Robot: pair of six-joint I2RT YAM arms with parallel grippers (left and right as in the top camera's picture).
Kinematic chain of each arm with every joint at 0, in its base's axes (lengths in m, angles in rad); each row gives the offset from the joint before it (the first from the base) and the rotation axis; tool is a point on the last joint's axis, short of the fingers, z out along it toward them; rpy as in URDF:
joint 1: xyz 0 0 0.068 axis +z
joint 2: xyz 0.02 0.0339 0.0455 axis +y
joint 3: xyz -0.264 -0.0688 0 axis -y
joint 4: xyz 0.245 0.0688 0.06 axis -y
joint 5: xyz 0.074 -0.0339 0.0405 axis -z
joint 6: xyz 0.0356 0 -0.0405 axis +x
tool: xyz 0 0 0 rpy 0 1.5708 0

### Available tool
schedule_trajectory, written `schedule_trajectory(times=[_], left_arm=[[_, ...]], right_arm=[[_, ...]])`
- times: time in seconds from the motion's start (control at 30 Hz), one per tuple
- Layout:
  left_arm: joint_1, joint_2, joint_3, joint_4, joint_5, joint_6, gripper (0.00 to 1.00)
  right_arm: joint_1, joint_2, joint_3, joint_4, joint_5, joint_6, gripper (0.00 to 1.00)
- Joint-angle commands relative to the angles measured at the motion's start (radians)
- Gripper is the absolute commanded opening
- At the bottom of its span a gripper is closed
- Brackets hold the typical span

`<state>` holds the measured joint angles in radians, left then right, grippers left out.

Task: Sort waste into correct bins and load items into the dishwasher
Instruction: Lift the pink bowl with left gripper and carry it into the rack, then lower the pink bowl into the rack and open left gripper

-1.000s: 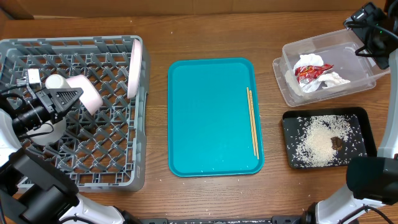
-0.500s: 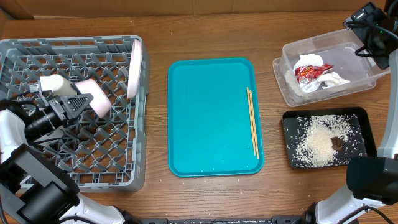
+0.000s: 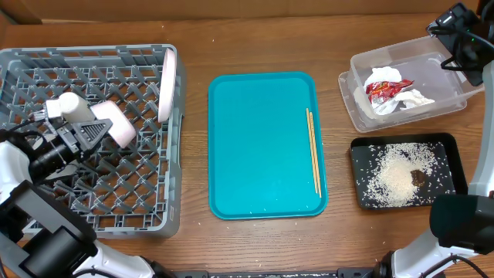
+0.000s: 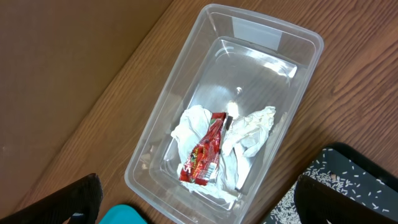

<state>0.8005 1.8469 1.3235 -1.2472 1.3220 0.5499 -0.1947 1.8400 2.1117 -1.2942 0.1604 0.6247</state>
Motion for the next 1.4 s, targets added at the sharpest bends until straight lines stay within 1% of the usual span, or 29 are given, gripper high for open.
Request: schedule_trajectory(times=[0.0, 0.13, 0.23, 0.27, 0.33, 0.43, 0.47, 0.5, 0.6, 0.63, 0.67, 0.7, 0.73, 0.77, 0.83, 0.87, 0.93, 0.97, 1.03, 1.1, 1.13, 1.17, 1.2, 1.3, 1.37], left_arm=[[0.013, -0.003, -0.009, 0.008, -0.066, -0.011, 0.04], [0.013, -0.003, -0.009, 0.026, -0.096, -0.012, 0.04], [0.013, -0.003, -0.009, 0.026, -0.133, -0.027, 0.07], [0.013, -0.003, -0.007, 0.025, -0.157, -0.051, 0.05], [0.014, -0.003, -0.002, 0.024, -0.206, -0.106, 0.04], [0.022, -0.003, 0.019, 0.013, -0.296, -0.189, 0.05], [0.025, -0.003, 0.029, 0.002, -0.323, -0.213, 0.08], [0.032, -0.003, 0.057, -0.034, -0.370, -0.243, 0.13], [0.036, -0.003, 0.126, -0.121, -0.447, -0.247, 0.22], [0.036, -0.003, 0.152, -0.149, -0.485, -0.261, 0.27], [0.036, -0.003, 0.179, -0.173, -0.533, -0.288, 0.36], [0.036, -0.003, 0.206, -0.194, -0.593, -0.329, 0.46], [0.036, -0.003, 0.233, -0.212, -0.659, -0.374, 0.68], [0.036, -0.003, 0.260, -0.228, -0.728, -0.416, 1.00], [0.036, -0.003, 0.308, -0.252, -0.852, -0.499, 1.00], [0.036, -0.003, 0.328, -0.262, -0.892, -0.538, 1.00], [0.036, -0.003, 0.363, -0.280, -0.906, -0.565, 1.00], [0.035, -0.003, 0.380, -0.286, -0.899, -0.565, 0.98], [0.029, -0.004, 0.407, -0.291, -0.857, -0.564, 0.91], [0.018, -0.004, 0.416, -0.283, -0.790, -0.540, 0.75], [0.011, -0.004, 0.417, -0.270, -0.753, -0.516, 0.66], [0.002, -0.003, 0.415, -0.249, -0.729, -0.500, 0.29], [-0.010, -0.003, 0.411, -0.217, -0.721, -0.502, 0.04], [-0.061, -0.003, 0.393, -0.115, -0.735, -0.505, 0.04], [-0.108, -0.003, 0.370, -0.060, -0.789, -0.539, 0.04]], right_arm=[[0.003, -0.007, 0.000, 0.005, 0.003, -0.003, 1.00], [0.003, -0.007, 0.000, 0.005, 0.003, -0.003, 1.00], [0.003, -0.007, 0.000, 0.005, 0.003, -0.003, 1.00], [0.003, -0.007, 0.000, 0.005, 0.003, -0.003, 1.00], [0.003, -0.007, 0.000, 0.005, 0.003, -0.003, 1.00], [0.003, -0.007, 0.000, 0.005, 0.003, -0.003, 1.00], [0.003, -0.007, 0.000, 0.005, 0.003, -0.003, 1.00], [0.003, -0.007, 0.000, 0.005, 0.003, -0.003, 1.00], [0.003, -0.007, 0.000, 0.005, 0.003, -0.003, 1.00], [0.003, -0.007, 0.000, 0.005, 0.003, -0.003, 1.00], [0.003, -0.007, 0.000, 0.005, 0.003, -0.003, 1.00], [0.003, -0.007, 0.000, 0.005, 0.003, -0.003, 1.00], [0.003, -0.007, 0.000, 0.005, 0.003, -0.003, 1.00], [0.003, -0.007, 0.000, 0.005, 0.003, -0.003, 1.00], [0.003, -0.007, 0.000, 0.005, 0.003, -0.003, 1.00], [0.003, -0.007, 0.000, 0.005, 0.003, -0.003, 1.00], [0.003, -0.007, 0.000, 0.005, 0.003, -0.003, 1.00], [0.003, -0.007, 0.000, 0.005, 0.003, -0.003, 1.00], [0.003, -0.007, 0.000, 0.005, 0.003, -0.003, 1.00], [0.003, -0.007, 0.000, 0.005, 0.003, -0.003, 1.00], [0.003, -0.007, 0.000, 0.005, 0.003, -0.003, 1.00], [0.003, -0.007, 0.000, 0.005, 0.003, -0.003, 1.00], [0.003, -0.007, 0.000, 0.005, 0.003, -0.003, 1.00], [0.003, -0.007, 0.000, 0.005, 0.003, -0.003, 1.00], [0.003, -0.007, 0.000, 0.005, 0.003, -0.003, 1.00]])
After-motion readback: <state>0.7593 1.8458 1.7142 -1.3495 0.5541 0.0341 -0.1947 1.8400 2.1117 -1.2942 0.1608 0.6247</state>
